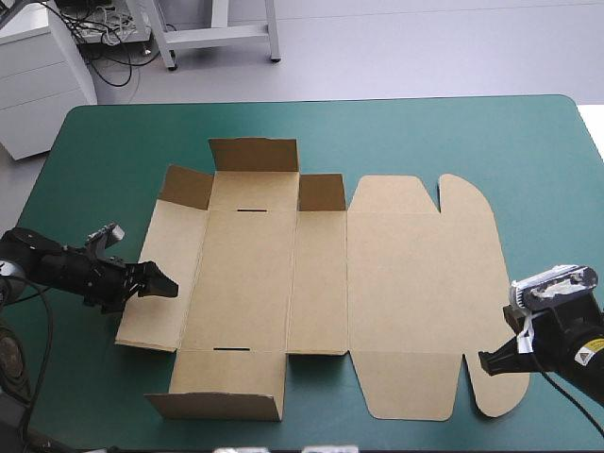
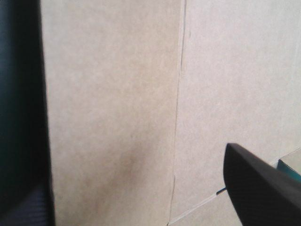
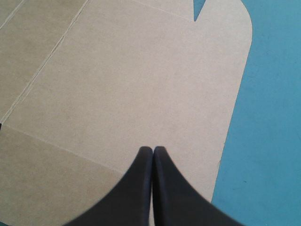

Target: Fold the box

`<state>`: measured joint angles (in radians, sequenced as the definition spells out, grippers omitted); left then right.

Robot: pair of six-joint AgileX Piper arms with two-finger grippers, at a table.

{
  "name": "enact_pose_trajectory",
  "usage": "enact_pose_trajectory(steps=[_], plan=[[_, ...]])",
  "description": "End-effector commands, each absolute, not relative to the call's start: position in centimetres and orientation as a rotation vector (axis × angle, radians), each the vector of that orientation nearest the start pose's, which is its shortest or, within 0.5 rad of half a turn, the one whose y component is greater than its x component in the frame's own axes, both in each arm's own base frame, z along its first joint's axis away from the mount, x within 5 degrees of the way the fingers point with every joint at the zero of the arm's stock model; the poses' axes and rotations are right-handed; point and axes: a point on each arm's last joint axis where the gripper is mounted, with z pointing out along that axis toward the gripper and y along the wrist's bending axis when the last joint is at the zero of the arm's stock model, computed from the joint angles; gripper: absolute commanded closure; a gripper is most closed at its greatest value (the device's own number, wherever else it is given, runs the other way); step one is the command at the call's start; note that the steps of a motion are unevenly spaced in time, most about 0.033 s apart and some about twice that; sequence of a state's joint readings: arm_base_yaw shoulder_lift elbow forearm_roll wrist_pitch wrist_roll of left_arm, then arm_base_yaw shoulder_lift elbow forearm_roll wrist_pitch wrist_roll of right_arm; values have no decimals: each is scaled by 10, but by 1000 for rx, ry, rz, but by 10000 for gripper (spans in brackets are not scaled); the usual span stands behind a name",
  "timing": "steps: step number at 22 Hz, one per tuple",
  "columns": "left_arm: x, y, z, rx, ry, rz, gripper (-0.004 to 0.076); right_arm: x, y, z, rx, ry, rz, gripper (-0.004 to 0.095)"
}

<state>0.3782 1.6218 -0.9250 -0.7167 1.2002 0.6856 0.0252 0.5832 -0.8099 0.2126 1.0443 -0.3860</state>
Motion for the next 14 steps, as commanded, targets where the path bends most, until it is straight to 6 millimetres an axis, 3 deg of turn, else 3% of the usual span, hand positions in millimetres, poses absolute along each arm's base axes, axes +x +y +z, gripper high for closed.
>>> enact_pose_trajectory(steps=[1,5,11,14], plan=[[256,35,216,-1,2863,-1110,143,87,19,360,-418,2163,69,931],[258,33,218,-17,2829,-1142,213,87,19,360,-418,2163,69,931],[259,32,218,-18,2822,-1150,230,87,19,360,-418,2163,69,931],[259,32,218,-19,2820,-1152,302,87,19,360,-419,2165,69,931]])
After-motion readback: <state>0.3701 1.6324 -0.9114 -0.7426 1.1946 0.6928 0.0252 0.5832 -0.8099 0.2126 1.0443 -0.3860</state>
